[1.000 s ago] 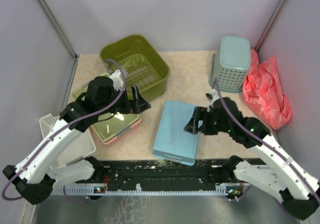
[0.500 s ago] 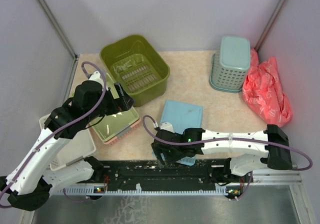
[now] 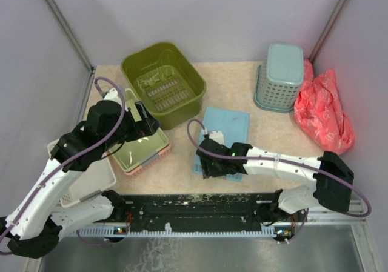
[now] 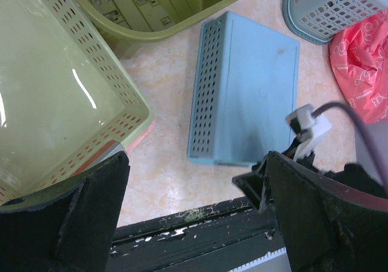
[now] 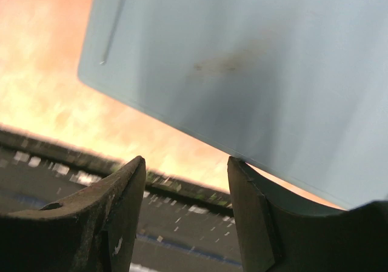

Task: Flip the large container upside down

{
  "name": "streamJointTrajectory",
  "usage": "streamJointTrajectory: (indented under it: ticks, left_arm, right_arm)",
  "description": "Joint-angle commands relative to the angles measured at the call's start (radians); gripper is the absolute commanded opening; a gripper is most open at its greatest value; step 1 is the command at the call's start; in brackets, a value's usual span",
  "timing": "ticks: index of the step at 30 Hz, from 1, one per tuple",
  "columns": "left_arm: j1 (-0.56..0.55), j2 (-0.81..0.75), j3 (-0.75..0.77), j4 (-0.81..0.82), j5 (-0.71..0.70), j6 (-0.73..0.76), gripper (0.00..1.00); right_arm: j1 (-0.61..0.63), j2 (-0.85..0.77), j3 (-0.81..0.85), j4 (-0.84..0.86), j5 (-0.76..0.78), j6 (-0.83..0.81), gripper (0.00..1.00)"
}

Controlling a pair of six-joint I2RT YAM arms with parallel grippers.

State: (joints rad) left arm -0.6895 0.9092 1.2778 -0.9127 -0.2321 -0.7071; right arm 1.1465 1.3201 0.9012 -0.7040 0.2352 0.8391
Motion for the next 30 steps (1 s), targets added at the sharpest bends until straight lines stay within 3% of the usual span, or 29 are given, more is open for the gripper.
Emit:
streamJointTrajectory:
  ticks: [1,5,13,19,25,30]
  left_arm:
    - [-0.001,-0.009,-0.010,0.025,-0.003,0.000,1.00]
    - [-0.001,-0.017,-0.010,0.026,-0.010,0.001,1.00]
    - [-0.001,-0.022,-0.012,0.014,-0.019,0.007,1.00]
    - [-0.001,-0.045,-0.056,-0.011,-0.009,-0.036,1.00]
    - [-0.001,-0.055,-0.073,-0.001,0.008,-0.046,1.00]
    - [-0.001,-0.063,-0.054,-0.013,-0.002,-0.041,1.00]
  right_arm:
    - [-0.137,-0.037,0.056,-0.038,0.124,-0.106,0.57]
    - [-0.146,-0.096,0.073,-0.032,0.095,-0.115,0.57]
    - [-0.132,-0.208,-0.156,0.086,-0.096,0.055,0.53]
    - [-0.140,-0.169,-0.177,0.091,0.042,0.094,0.38]
    - [-0.440,-0.037,-0.118,0.281,0.006,0.017,0.27]
    - [-0.638,0.183,0.100,0.337,-0.022,-0.073,0.26]
